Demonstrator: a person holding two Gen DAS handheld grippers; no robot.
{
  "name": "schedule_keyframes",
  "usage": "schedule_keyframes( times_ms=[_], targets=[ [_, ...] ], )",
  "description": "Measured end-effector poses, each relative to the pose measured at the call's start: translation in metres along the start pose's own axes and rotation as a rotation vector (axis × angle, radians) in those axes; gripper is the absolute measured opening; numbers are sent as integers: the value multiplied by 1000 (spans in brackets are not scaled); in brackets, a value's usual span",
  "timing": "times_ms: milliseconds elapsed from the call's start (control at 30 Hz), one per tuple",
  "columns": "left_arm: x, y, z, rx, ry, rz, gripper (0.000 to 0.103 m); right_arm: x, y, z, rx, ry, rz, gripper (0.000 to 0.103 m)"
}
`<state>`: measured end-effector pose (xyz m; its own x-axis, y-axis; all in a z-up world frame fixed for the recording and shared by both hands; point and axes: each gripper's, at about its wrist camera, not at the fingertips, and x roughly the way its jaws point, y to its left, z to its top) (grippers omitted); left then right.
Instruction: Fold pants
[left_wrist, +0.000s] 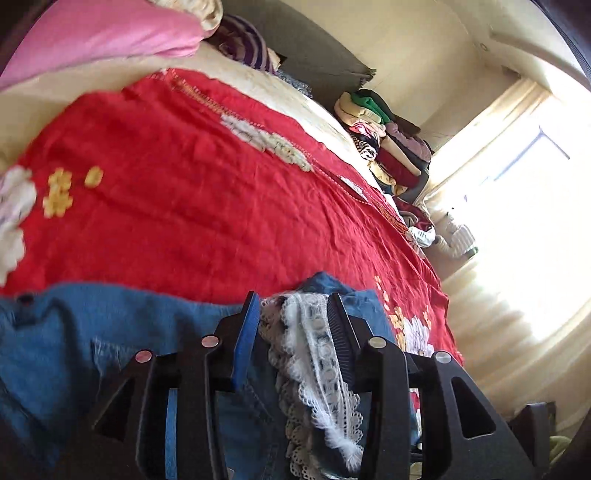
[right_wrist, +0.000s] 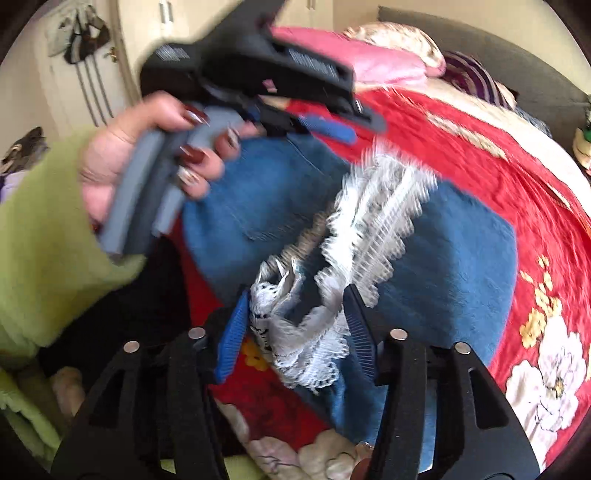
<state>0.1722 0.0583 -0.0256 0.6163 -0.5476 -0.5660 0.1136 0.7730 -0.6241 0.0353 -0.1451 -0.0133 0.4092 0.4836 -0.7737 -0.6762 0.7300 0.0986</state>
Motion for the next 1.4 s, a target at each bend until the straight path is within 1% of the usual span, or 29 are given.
schedule_keyframes(
  times_ms=[33,100,167,200,233,267,367,467,500,567,600,633,667,700,733,800,867,933,967,1000,1033,1067,1100,1200,1267,1367,1400],
  targets=[
    [2,2,-1,-11,3,-9,42,-5,2,0,-3,-13,12,51],
    [5,6,-2,-33,14,-22,43,-14,3,-1,-2,-34,25,53],
    [5,7,-2,-38,15,-27,44,-26,2,2,13,-63,19,54],
    [6,8,-1,-47,18,-42,45,-30,-1,4,24,-74,13,55],
    [6,10,0,-57,24,-58,48,-35,-7,3,45,-89,0,57],
    [8,12,1,-74,32,-79,50,-37,-17,6,66,-99,-13,58],
    [17,14,1,-96,65,-111,50,-43,-46,7,147,-113,-81,58],
    [26,15,-2,-101,96,-110,50,-41,-77,5,239,-103,-122,58],
    [30,14,-2,-100,109,-107,50,-39,-91,5,287,-93,-137,58],
    [35,12,-3,-92,126,-103,50,-30,-118,8,360,-83,-130,58],
    [40,9,-3,-82,135,-89,48,-27,-130,7,392,-74,-133,58],
    [42,9,-2,-75,140,-69,41,-23,-139,9,413,-60,-139,58],
    [45,7,-3,-69,146,-46,23,-18,-144,9,423,-53,-147,59],
    [47,6,-3,-67,147,-36,19,-13,-151,12,427,-42,-162,60],
    [47,5,-4,-69,144,-38,19,-8,-156,15,419,-33,-172,60],
    [47,2,-3,-64,140,-41,15,5,-164,21,411,-11,-193,60],
    [46,-6,2,-56,127,-51,14,17,-174,26,419,4,-177,60],
    [39,-18,9,-21,104,-60,14,28,-183,29,443,31,-172,60],
    [36,-23,12,6,94,-49,14,30,-186,30,453,30,-168,60],
    [34,-31,15,65,89,9,14,32,-189,32,452,21,-171,60],
    [34,-34,15,94,94,52,14,33,-189,33,446,22,-187,60],
    [37,-35,14,126,108,112,14,35,-189,33,438,28,-209,60],
    [43,-30,11,136,133,162,14,37,-188,33,427,32,-216,60],
    [51,-17,4,121,159,194,16,44,-183,28,391,52,-250,61],
    [52,-13,2,124,161,208,21,50,-182,25,376,64,-270,63],
    [48,-9,3,115,152,207,26,49,-181,23,379,53,-279,64],
    [43,-9,3,118,151,210,26,45,-178,24,370,41,-287,64]
  ],
)
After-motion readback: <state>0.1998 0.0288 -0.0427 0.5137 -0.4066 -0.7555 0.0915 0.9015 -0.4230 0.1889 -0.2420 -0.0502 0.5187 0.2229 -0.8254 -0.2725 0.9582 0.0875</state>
